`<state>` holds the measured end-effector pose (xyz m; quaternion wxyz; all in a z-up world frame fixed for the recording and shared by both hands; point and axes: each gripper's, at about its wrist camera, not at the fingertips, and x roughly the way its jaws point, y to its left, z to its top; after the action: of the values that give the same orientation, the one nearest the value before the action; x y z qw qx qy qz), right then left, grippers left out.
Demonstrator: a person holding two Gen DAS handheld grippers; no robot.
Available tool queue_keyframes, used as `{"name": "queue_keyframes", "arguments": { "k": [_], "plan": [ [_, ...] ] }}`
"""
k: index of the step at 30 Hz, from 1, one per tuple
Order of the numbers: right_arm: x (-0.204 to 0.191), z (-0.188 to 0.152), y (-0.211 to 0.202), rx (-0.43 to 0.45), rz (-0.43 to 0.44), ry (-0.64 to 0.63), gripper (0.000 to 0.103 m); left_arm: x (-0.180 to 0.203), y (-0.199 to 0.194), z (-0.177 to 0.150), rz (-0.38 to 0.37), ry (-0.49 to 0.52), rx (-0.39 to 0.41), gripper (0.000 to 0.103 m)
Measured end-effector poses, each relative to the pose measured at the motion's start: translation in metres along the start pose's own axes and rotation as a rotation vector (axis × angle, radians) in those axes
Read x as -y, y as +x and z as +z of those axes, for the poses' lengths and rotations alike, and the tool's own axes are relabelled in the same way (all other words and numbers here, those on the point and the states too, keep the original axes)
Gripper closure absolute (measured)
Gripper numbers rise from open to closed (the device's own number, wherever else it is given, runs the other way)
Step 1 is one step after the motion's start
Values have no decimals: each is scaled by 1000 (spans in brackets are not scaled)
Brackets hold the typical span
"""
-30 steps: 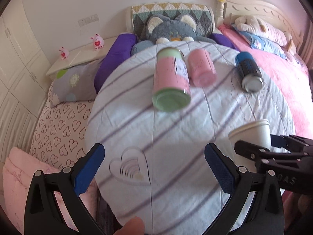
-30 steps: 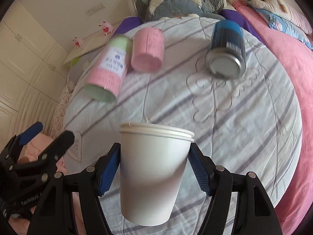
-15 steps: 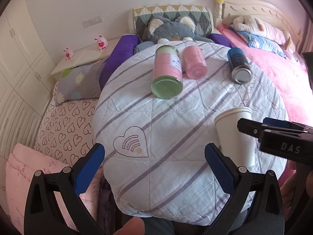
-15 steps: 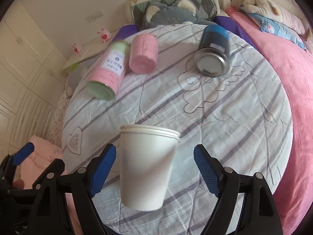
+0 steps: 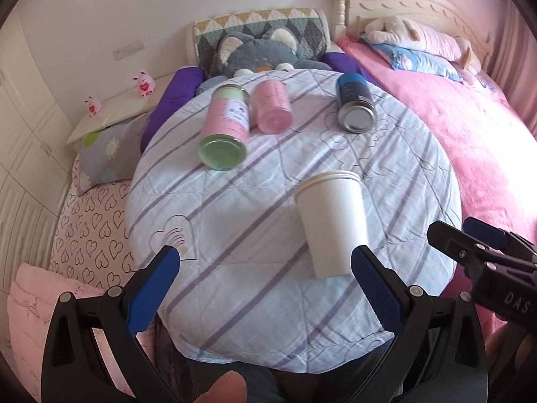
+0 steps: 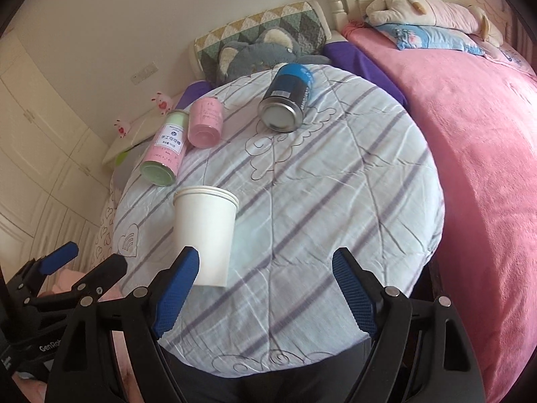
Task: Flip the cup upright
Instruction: 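Close the left gripper around the white paper cup, then lift the white paper cup with the left gripper and start rotating it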
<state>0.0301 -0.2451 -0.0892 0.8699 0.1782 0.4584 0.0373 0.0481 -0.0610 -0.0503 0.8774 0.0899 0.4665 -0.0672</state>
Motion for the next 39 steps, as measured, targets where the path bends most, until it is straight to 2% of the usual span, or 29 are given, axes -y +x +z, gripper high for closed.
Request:
{"name": "queue_keyframes", "arguments": {
  "k": [5, 10, 17, 23, 28, 30, 32, 33, 39],
  "plan": [
    [14, 0, -13, 39, -30, 10, 20, 16, 19, 7, -55, -4, -59, 0],
    [30, 6, -17, 55, -40, 22, 20, 33, 43, 17, -70, 12, -105, 0],
    [42, 16, -1, 33, -43, 30, 20, 41, 74, 38, -80, 2, -150, 0],
    [47, 24, 11, 20, -48, 29, 20, 44, 100, 38, -91, -8, -207, 0],
    [44, 29, 20, 6, -50, 22, 20, 40, 108, 42, -107, -33, -200, 0],
    [42, 30, 22, 3, -48, 17, 20, 38, 110, 43, -125, -43, -196, 5],
    [40, 31, 22, 3, -48, 14, 20, 37, 114, 44, -137, -47, -211, 22],
    [39, 31, 22, 4, -49, 14, 20, 36, 117, 43, -149, -52, -223, 25],
    [33, 32, 20, 6, -52, 1, 20, 34, 113, 39, -172, -43, -209, 28]
  ]
}}
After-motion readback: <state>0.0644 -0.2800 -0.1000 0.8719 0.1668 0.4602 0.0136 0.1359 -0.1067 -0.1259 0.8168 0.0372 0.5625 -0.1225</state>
